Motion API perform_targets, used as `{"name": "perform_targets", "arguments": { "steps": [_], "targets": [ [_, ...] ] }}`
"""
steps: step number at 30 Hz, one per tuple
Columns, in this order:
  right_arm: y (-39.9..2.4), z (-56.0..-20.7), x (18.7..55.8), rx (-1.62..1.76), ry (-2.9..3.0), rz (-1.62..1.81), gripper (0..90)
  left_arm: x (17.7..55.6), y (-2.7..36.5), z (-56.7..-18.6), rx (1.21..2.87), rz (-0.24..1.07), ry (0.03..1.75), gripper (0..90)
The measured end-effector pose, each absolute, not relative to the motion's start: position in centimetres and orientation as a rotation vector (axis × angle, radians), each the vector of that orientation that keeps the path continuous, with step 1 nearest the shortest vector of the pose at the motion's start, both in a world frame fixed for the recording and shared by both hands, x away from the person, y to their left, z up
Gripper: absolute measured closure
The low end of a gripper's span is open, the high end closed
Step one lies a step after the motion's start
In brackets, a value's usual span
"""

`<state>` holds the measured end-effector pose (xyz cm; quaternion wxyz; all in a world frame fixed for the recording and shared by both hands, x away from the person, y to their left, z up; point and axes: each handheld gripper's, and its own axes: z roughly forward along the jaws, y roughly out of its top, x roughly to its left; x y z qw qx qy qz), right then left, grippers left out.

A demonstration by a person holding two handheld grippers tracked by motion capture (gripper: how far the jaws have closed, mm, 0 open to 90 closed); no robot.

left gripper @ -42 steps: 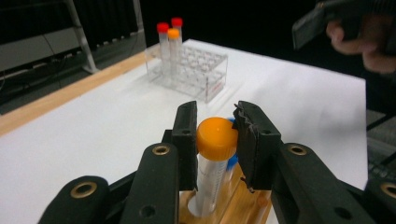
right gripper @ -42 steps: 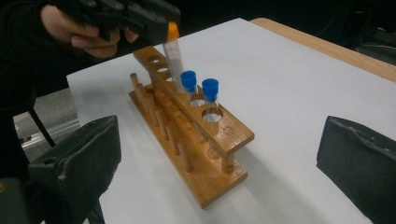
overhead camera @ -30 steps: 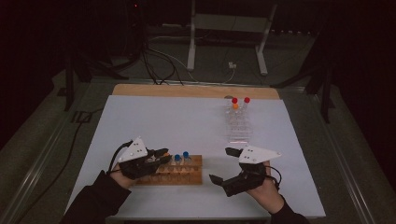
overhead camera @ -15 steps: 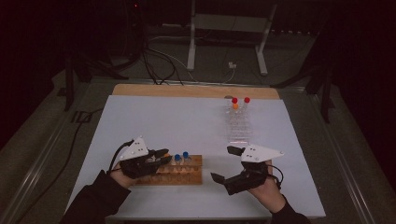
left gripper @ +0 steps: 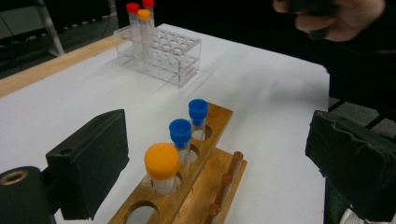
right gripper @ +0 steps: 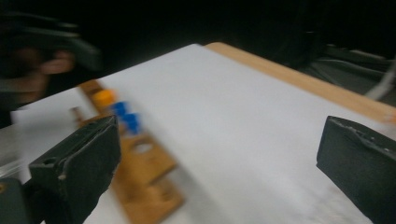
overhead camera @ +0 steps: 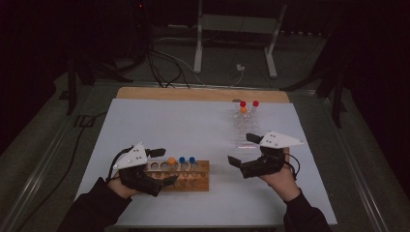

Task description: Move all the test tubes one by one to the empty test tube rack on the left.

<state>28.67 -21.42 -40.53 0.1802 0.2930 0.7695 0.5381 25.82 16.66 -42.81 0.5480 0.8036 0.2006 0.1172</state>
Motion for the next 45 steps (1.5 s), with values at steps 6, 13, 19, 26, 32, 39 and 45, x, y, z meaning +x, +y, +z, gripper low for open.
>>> {"name": "perform_targets", "arguments": {
  "steps": [6, 13, 19, 26, 32, 39, 45],
  "targets": [
    [-22.9, -41.6, 32.6, 0.916, 2.133, 1.438, 4.8, 25.6, 17.1, -42.4, 1.888, 0.289, 0.475, 2.9],
    [-24.2, -43.2, 37.1, 1.036, 2.122, 1.319, 20.2, 25.6, 17.5, -42.5, 1.876, 0.293, 0.494, 2.8],
    [-24.5, -44.2, 39.9, 1.086, 2.138, 1.235, 43.8, 25.7, 17.8, -42.4, 1.868, 0.303, 0.502, 2.8],
    [-24.7, -45.0, 42.4, 1.129, 2.144, 1.147, 55.4, 25.6, 17.9, -42.3, 1.865, 0.306, 0.5, 2.8],
    [-24.3, -45.5, 43.8, 1.142, 2.166, 1.092, 62.1, 25.7, 17.9, -42.4, 1.871, 0.295, 0.502, 2.8],
    [-23.7, -46.1, 45.0, 1.179, 2.187, 1.053, 66.3, 25.7, 17.8, -42.5, 1.874, 0.298, 0.498, 2.8],
    [-23.4, -46.3, 45.5, 1.176, 2.198, 1.033, 71.1, 25.8, 17.8, -42.7, 1.874, 0.294, 0.506, 2.8]
  ]
}}
